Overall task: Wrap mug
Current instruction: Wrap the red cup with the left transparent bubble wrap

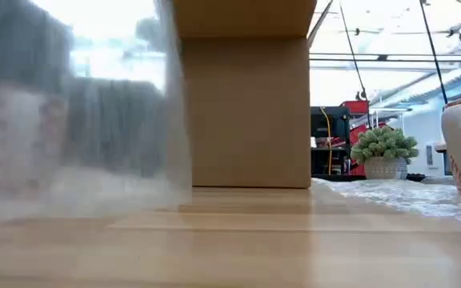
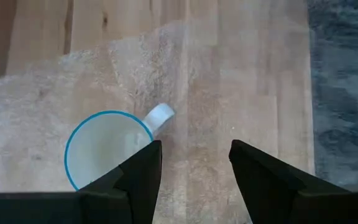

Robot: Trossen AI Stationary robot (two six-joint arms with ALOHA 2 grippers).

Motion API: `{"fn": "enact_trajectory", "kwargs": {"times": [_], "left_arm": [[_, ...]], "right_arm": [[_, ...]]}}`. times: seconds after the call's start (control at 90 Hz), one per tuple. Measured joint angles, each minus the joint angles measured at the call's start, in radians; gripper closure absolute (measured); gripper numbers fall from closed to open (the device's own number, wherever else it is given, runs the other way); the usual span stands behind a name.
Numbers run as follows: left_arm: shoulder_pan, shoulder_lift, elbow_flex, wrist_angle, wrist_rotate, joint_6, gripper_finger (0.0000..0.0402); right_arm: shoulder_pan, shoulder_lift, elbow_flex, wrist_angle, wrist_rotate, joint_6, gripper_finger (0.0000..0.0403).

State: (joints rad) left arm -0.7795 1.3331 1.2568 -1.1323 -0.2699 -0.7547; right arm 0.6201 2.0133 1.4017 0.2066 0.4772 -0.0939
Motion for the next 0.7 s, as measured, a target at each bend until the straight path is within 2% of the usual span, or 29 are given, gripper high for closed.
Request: {"fn": "enact_trajectory", "kwargs": {"times": [0.244,0.7], "left_arm": [[0.000,-0.016,0.009,-0.009,-0.045,-0.007,0.0221],[0.000,-0.115,0.108,-0.089,-0.118,-0.026,0.0221]], "right_arm": [[-0.144,-0.083,0.000,-0.007,0.002,0.116,0.0403],[-0.384,-0.084,0.000,-0.071,-0.008,0.275,0.0403]]}}
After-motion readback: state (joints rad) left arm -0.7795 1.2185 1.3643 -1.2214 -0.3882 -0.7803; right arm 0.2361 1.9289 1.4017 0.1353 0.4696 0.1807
